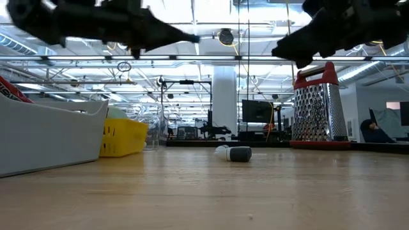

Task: Pick & Place Food Item
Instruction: Put the right blue food coloring bottle into the transparent bin, then put the blue food coloring bottle into the transparent bin

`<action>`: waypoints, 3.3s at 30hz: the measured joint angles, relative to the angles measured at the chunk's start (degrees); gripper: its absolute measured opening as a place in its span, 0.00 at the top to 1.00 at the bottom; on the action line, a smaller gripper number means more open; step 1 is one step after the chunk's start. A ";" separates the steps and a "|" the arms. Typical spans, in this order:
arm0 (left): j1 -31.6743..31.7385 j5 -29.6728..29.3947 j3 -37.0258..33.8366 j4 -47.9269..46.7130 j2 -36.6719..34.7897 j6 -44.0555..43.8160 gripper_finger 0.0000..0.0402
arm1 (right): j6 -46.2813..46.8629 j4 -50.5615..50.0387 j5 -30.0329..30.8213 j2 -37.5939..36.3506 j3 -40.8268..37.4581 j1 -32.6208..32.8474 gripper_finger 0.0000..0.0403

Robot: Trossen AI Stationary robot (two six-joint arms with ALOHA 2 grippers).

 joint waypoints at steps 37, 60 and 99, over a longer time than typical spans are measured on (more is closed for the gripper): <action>10.35 -22.23 -21.13 4.36 -8.05 -18.11 0.75 | 0.00 16.45 0.31 -2.90 -8.23 -0.68 0.65; 8.14 -16.87 -18.61 4.95 -8.05 -17.14 0.39 | -0.09 20.10 0.42 6.11 -8.06 2.72 0.63; 1.83 -8.11 -8.87 -5.89 -8.03 -16.47 0.36 | -3.12 22.07 -3.21 49.75 8.05 -0.57 0.62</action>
